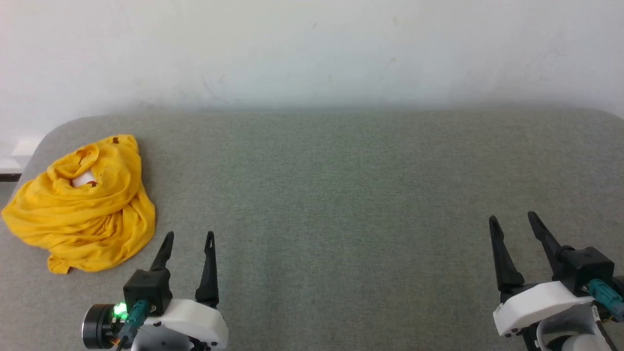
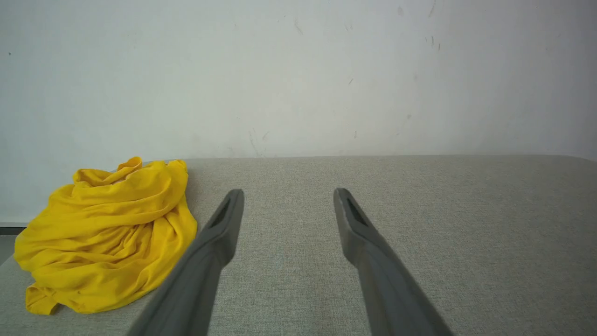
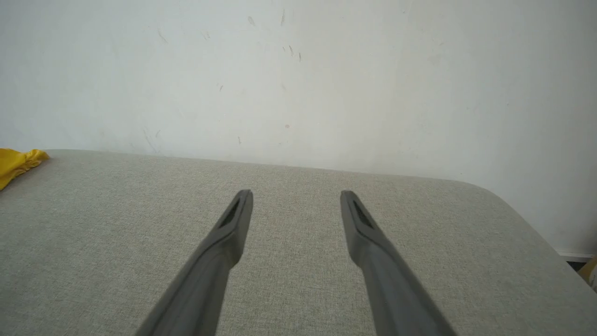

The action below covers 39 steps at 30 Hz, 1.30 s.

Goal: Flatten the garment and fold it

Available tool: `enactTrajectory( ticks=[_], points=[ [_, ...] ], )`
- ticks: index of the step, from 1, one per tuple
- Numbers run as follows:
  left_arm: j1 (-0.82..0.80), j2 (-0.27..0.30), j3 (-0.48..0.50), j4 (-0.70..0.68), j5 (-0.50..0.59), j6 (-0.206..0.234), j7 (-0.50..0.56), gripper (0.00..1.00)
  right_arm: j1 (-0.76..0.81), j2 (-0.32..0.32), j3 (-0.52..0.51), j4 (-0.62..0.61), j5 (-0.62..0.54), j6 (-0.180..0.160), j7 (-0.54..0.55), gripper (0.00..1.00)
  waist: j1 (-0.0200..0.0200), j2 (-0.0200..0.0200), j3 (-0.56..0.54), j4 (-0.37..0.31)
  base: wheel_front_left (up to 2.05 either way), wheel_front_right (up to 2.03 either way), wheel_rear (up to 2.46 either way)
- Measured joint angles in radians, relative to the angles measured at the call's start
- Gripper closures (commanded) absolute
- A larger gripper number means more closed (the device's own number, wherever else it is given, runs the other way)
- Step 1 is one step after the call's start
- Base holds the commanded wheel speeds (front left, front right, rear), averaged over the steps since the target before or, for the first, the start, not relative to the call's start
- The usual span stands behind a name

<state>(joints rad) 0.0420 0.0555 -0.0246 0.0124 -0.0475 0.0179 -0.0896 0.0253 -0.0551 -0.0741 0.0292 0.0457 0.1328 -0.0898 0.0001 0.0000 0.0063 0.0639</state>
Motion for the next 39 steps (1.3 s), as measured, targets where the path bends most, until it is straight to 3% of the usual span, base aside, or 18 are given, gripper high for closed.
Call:
enactTrajectory(
  ticks=[39],
  points=[
    [0.044, 0.000, -0.016, 0.001, -0.059, 0.034, -0.079, 0.00, 0.000, 0.001, 0.013, 0.063, 0.044, 0.000, -0.079, 0.00, -0.0001, 0.0000, 0.014, 0.263, 0.00, 0.00, 0.00]
  ],
)
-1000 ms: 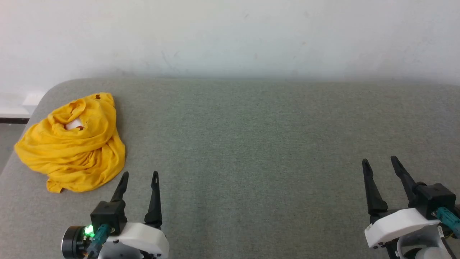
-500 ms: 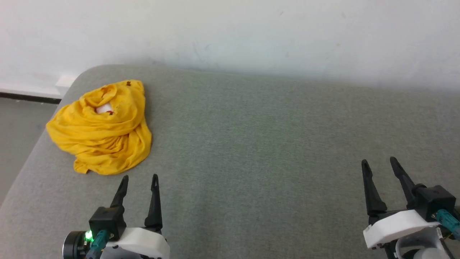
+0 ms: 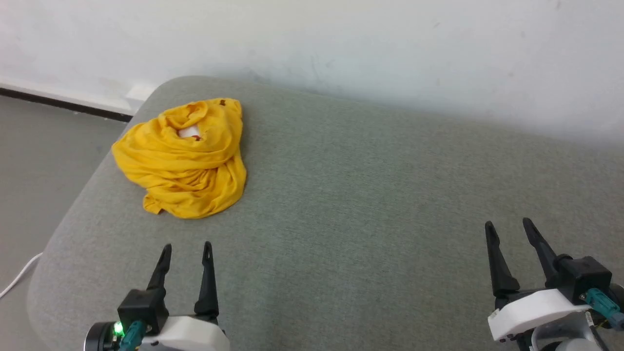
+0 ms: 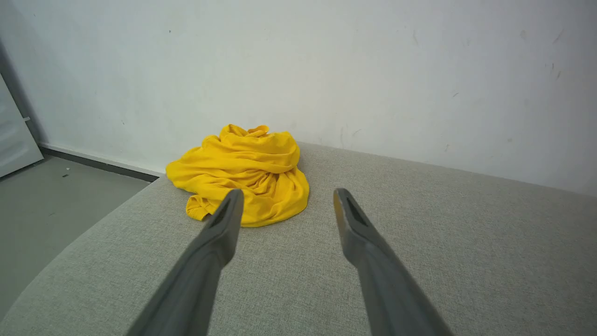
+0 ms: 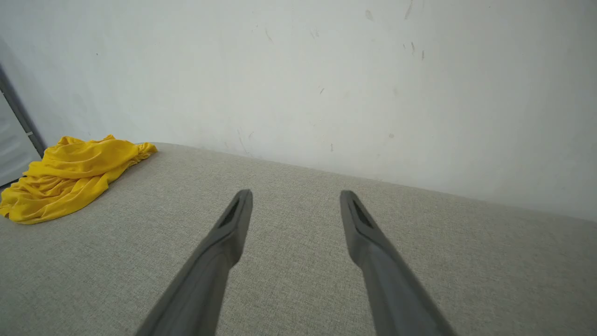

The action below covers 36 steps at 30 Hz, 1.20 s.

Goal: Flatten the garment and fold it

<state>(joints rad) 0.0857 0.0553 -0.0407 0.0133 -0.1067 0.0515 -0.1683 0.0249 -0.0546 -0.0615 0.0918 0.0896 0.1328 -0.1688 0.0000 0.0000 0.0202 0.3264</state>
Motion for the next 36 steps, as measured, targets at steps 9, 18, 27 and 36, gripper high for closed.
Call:
enactTrajectory(
  ticks=[9, 18, 27, 36],
  points=[
    [0.020, 0.000, 0.001, 0.005, -0.011, 0.003, -0.019, 0.00, 0.000, 0.000, 0.002, 0.022, -0.002, 0.000, -0.018, 0.00, 0.0000, 0.0000, -0.005, 0.079, 0.00, 0.00, 0.00],
    [0.040, 0.000, 0.001, 0.017, -0.021, 0.003, -0.036, 0.00, 0.000, 0.000, 0.026, 0.045, -0.008, 0.000, -0.036, 0.00, 0.0000, 0.0000, -0.015, 0.157, 0.00, 0.00, 0.00],
    [0.059, 0.000, 0.006, 0.036, -0.025, 0.004, -0.055, 0.00, 0.000, 0.001, 0.057, 0.072, -0.002, 0.000, -0.054, 0.00, 0.0000, 0.0000, -0.042, 0.226, 0.00, 0.00, 0.00],
    [0.077, 0.000, 0.012, 0.032, -0.058, 0.007, -0.073, 0.00, 0.001, 0.001, 0.065, 0.086, 0.001, 0.000, -0.073, 0.00, 0.0000, 0.0000, -0.062, 0.285, 0.00, 0.00, 0.00]
  ],
)
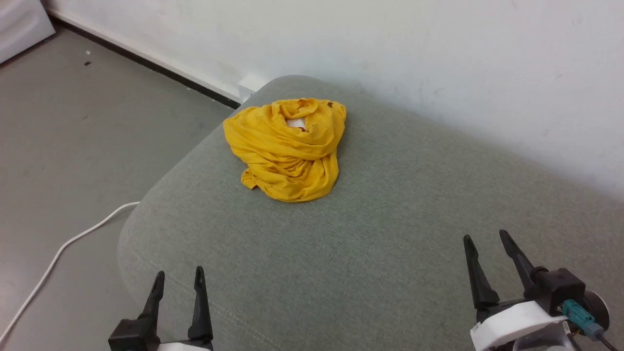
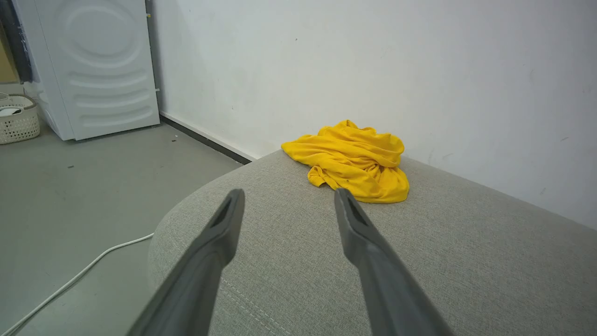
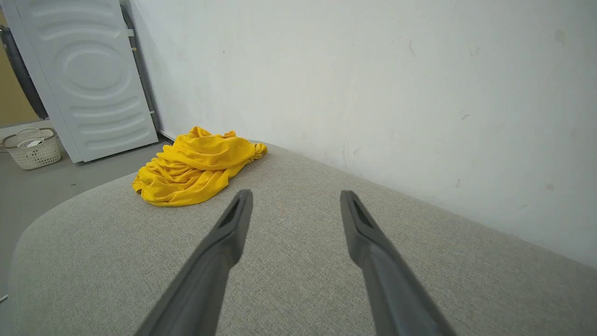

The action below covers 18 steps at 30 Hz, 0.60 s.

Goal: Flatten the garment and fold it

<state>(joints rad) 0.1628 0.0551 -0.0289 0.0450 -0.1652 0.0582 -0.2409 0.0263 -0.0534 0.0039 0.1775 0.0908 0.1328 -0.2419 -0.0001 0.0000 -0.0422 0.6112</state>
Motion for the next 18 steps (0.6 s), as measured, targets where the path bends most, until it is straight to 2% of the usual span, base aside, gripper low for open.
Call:
enactTrajectory(
  ticks=[7, 18],
  points=[
    [0.002, 0.000, -0.001, -0.009, -0.013, 0.006, -0.016, 0.00, 0.000, 0.000, 0.000, 0.010, 0.006, 0.000, -0.014, 0.00, 0.0001, 0.0000, 0.003, 0.033, 0.00, 0.00, 0.00],
    [0.005, 0.000, -0.003, 0.005, 0.018, 0.013, -0.016, 0.00, 0.000, 0.000, -0.002, 0.015, 0.007, 0.000, -0.015, 0.00, 0.0001, 0.0000, 0.004, 0.021, 0.00, 0.00, 0.00]
  ],
)
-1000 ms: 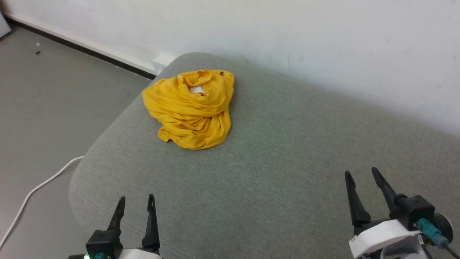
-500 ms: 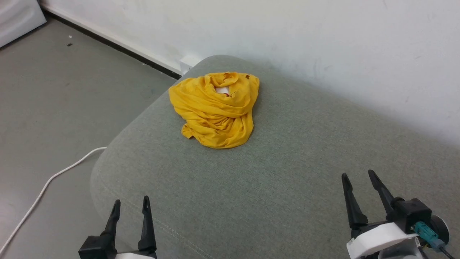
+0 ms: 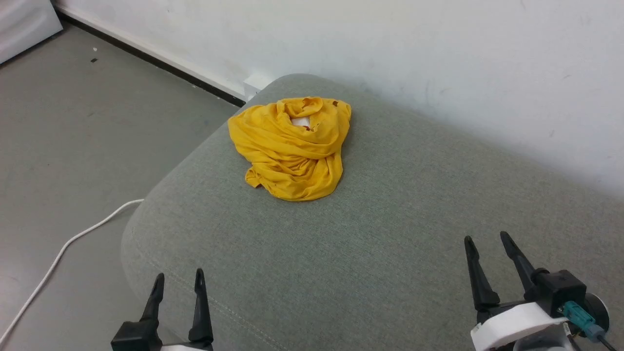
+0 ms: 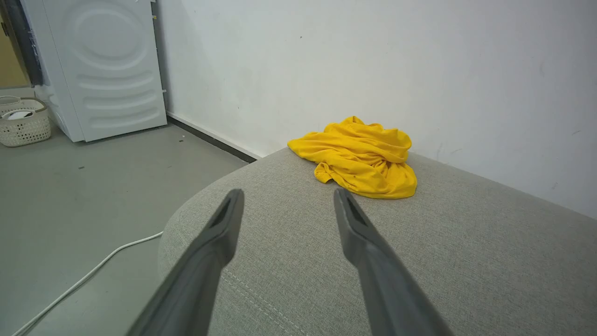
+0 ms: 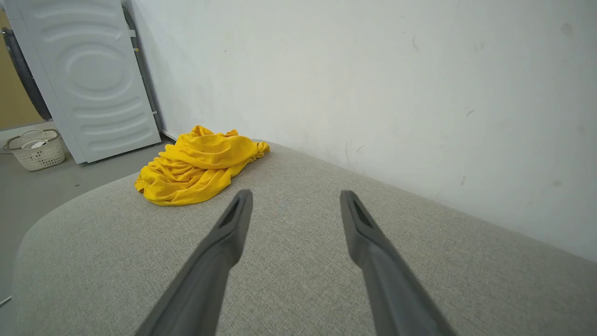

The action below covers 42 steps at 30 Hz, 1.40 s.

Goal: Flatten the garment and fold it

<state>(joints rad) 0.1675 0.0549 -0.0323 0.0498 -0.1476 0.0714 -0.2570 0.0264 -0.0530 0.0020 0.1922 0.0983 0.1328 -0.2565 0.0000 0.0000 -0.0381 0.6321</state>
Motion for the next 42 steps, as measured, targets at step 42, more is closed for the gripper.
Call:
enactTrajectory(
  ticks=[42],
  points=[
    [-1.030, 0.341, -0.057, 0.294, -0.240, -0.163, 0.662, 0.00, -0.178, -0.013, -0.027, -0.400, -0.141, 0.000, 0.168, 0.00, 0.0002, 0.0000, 0.440, -0.242, 0.00, 0.00, 0.00]
  ],
)
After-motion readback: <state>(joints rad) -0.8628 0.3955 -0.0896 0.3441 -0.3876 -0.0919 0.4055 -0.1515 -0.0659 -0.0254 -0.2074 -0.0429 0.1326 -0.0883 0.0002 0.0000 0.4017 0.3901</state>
